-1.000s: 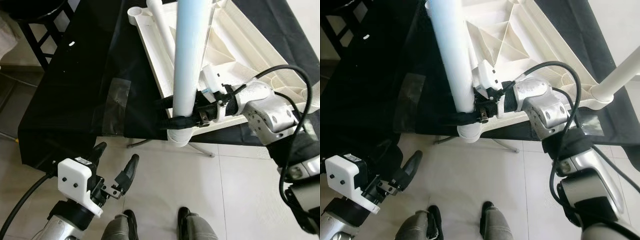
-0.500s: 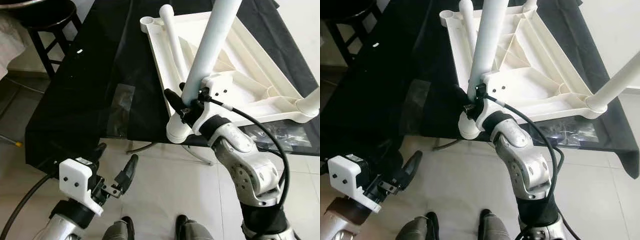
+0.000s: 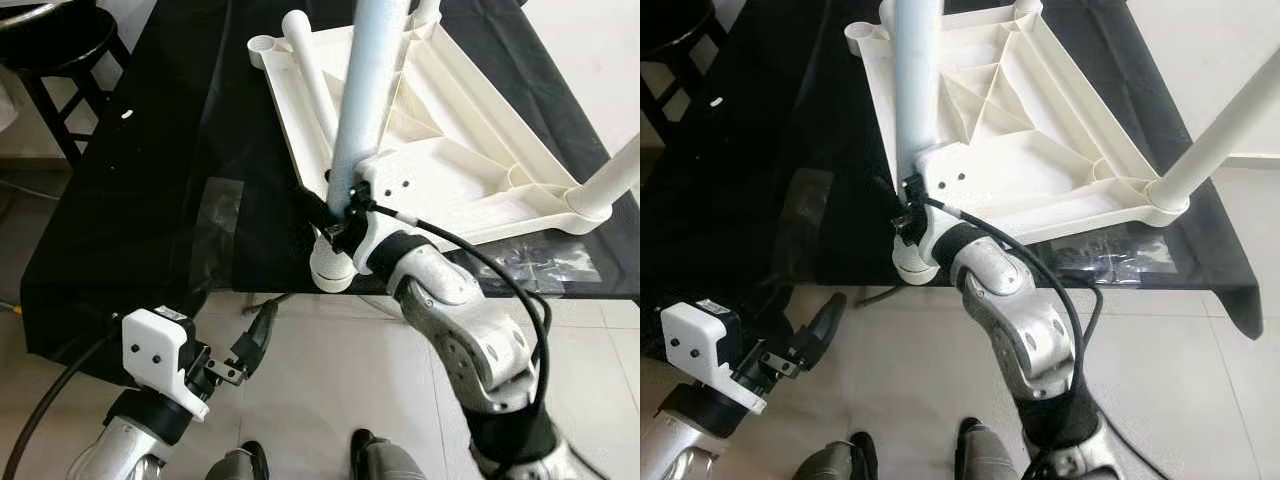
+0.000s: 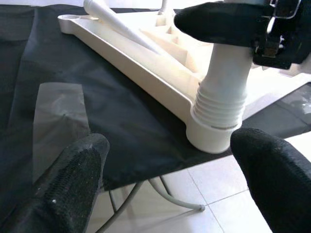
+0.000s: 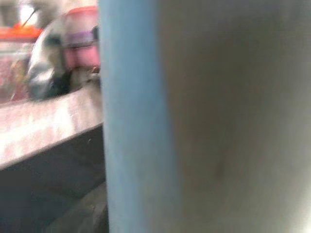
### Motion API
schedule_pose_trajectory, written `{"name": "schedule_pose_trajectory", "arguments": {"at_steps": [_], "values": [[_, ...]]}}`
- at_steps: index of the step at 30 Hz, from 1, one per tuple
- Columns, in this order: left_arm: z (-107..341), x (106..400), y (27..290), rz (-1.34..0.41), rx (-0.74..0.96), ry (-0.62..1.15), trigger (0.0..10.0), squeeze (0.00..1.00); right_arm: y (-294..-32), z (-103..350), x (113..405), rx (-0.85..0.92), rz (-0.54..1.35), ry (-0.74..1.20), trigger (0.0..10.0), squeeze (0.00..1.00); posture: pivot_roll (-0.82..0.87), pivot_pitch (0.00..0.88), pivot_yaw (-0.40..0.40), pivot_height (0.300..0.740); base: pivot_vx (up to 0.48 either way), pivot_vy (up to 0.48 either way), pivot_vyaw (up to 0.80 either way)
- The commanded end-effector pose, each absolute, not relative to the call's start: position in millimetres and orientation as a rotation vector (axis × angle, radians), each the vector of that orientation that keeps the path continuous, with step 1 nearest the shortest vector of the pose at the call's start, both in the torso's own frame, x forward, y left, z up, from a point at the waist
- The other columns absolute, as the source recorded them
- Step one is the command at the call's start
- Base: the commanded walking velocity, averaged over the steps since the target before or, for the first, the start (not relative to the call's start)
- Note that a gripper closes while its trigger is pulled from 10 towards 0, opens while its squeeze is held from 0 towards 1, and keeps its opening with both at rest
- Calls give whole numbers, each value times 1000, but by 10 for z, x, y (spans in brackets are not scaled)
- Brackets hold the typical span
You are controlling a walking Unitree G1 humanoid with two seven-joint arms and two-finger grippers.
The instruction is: Building children table
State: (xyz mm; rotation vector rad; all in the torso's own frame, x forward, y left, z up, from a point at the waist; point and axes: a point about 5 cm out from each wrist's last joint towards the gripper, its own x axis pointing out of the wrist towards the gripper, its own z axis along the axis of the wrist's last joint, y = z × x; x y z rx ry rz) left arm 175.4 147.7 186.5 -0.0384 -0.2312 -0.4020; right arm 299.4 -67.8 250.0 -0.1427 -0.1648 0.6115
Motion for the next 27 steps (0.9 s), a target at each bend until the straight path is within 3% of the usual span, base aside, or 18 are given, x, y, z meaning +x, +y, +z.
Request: {"name": "schedule_pose_trajectory", "arguments": {"at_steps": [1,12,15,18,19,27], "values": [[1823,1743,1501,-389,-35,-213,10000,0,-819,2158,3143,-239,561,-9,10000,0,-16,302,17,740,0,0,0],[1790,1779,1504,-375,-30,-220,10000,0,-984,2538,3433,-222,488,-185,10000,0,-11,270,9,740,0,0,0],[1817,1815,1527,-357,-20,-240,10000,0,-920,2634,3400,-45,605,-206,10000,0,-9,255,7,740,0,0,0],[1858,1839,1552,-348,-23,-256,10000,0,-886,2707,3346,22,693,-229,10000,0,-9,243,7,740,0,0,0],[1928,1879,1593,-340,-26,-279,10000,0,-875,2811,3270,71,794,-265,10000,0,-9,233,8,740,0,0,0],[2279,2068,1753,-344,-28,-390,10000,0,-945,2998,3033,-24,1076,-351,10000,0,-15,202,5,740,0,0,0]]}}
